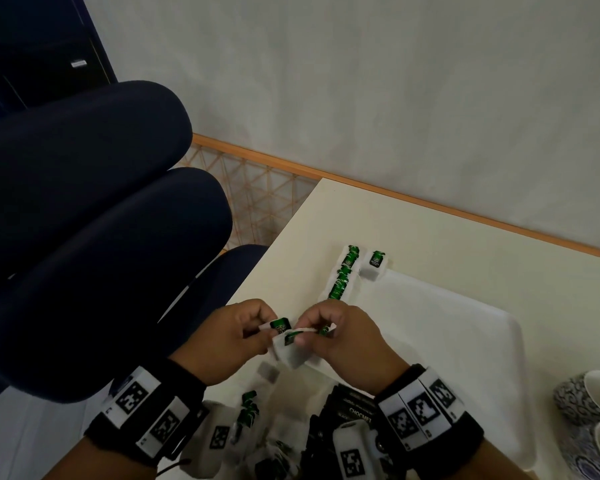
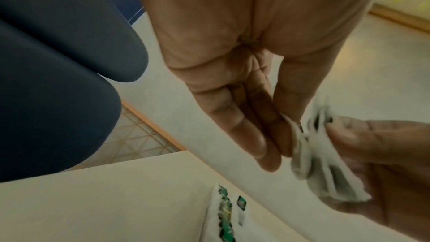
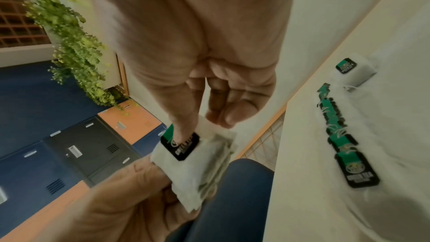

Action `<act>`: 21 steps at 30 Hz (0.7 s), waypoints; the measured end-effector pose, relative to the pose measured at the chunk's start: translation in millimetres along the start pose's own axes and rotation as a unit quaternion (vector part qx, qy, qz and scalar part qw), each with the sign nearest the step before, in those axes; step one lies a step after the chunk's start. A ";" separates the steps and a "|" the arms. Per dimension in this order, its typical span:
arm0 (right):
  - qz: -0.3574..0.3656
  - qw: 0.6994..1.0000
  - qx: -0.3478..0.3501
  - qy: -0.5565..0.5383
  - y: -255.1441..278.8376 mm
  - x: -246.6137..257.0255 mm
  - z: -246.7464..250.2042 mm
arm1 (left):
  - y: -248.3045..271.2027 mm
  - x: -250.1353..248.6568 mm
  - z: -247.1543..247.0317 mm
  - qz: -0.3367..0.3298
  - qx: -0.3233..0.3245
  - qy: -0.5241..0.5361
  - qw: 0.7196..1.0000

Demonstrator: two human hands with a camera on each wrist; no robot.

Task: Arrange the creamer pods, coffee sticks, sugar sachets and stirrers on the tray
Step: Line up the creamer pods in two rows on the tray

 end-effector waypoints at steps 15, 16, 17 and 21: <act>-0.016 0.999 -0.024 -0.027 -1.8 -1.6 1.4 | 3.0 -17.5 -12.9 -0.033 0.011 -0.082 0.996; -0.016 0.999 -0.031 -0.031 -1.6 -1.9 1.1 | 1.5 -16.5 -13.9 -0.038 -0.002 -0.092 0.995; -0.022 0.998 -0.035 -0.038 -1.6 -3.4 0.7 | 0.2 -14.8 -14.9 -0.042 -0.011 -0.100 0.994; -0.013 0.999 -0.014 0.037 -3.3 -13.1 0.4 | -4.7 -8.0 -18.4 -0.030 -0.027 -0.125 0.991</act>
Point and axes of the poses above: each hand's wrist, its own y-axis away from the middle knuckle, its own z-axis out of the back of the hand, x = y × z, the point moved 3 cm from there along -y, towards the middle knuckle, and after that the axes turned 3 degrees about -y, right-handed, at the moved point
